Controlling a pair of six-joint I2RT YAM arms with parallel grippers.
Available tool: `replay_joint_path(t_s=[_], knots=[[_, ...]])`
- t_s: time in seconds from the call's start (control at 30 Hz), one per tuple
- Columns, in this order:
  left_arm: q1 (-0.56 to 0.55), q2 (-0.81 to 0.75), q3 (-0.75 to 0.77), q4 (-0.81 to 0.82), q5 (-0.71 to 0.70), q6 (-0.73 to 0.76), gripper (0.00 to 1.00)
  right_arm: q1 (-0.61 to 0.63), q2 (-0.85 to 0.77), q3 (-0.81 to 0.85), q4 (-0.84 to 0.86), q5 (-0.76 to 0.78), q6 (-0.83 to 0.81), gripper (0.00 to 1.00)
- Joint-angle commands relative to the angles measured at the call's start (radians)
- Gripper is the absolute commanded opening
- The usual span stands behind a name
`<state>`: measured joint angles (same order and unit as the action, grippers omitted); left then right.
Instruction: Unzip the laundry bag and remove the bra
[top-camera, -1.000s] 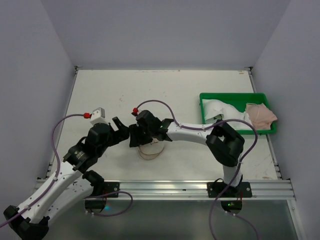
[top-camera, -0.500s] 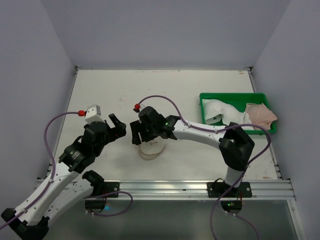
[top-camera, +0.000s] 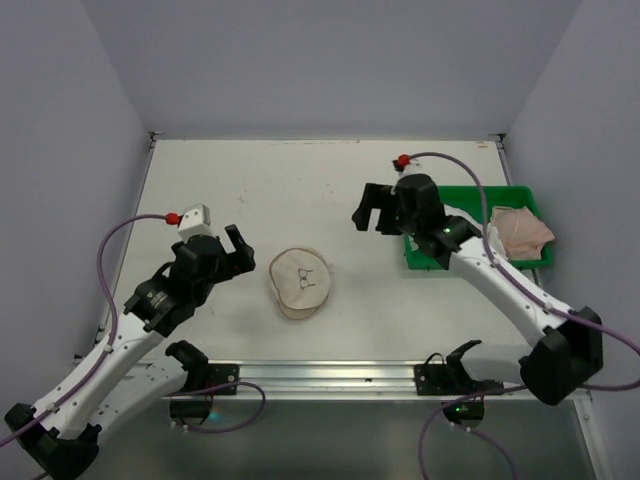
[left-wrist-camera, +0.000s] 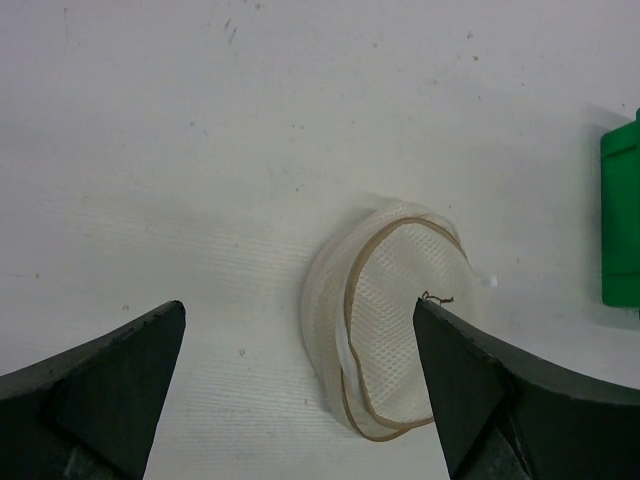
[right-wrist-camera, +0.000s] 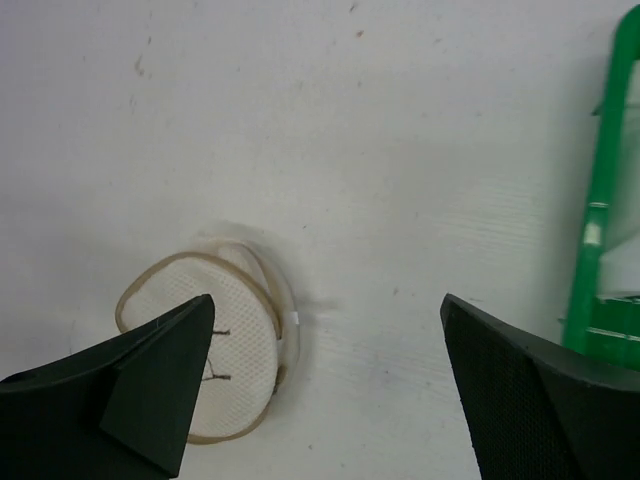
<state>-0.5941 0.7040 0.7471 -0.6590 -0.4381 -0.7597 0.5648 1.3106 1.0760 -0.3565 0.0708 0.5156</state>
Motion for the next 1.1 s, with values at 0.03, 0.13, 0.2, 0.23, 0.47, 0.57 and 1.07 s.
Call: replay_joint_path(t_s=[0.03,0.13,0.2,0.23,0.47,0.57,1.07], knots=[[0.0,-0.001,0.089,-0.013,-0.031,0.056,1.0,-0.091,-0.203,-0.07,-0.048,0.072,-0.069,0.99],[-0.001,-0.014,0.136,-0.042,-0.06,0.077,1.0,-0.128,-0.332,-0.085,-0.11,0.157,-0.106,0.99],[-0.001,-0.03,0.171,-0.071,-0.091,0.097,1.0,-0.129,-0.426,-0.082,-0.162,0.207,-0.123,0.99],[0.0,-0.04,0.184,-0.08,-0.109,0.103,1.0,-0.129,-0.459,-0.079,-0.179,0.239,-0.123,0.99],[-0.001,-0.146,0.29,-0.2,-0.186,0.148,1.0,-0.129,-0.763,-0.088,-0.251,0.294,-0.144,0.99],[0.0,-0.202,0.323,-0.247,-0.206,0.158,1.0,-0.128,-0.898,-0.123,-0.259,0.297,-0.172,0.99],[-0.001,-0.443,0.252,-0.254,-0.237,0.209,1.0,-0.128,-1.358,-0.324,-0.243,0.267,-0.243,0.99]])
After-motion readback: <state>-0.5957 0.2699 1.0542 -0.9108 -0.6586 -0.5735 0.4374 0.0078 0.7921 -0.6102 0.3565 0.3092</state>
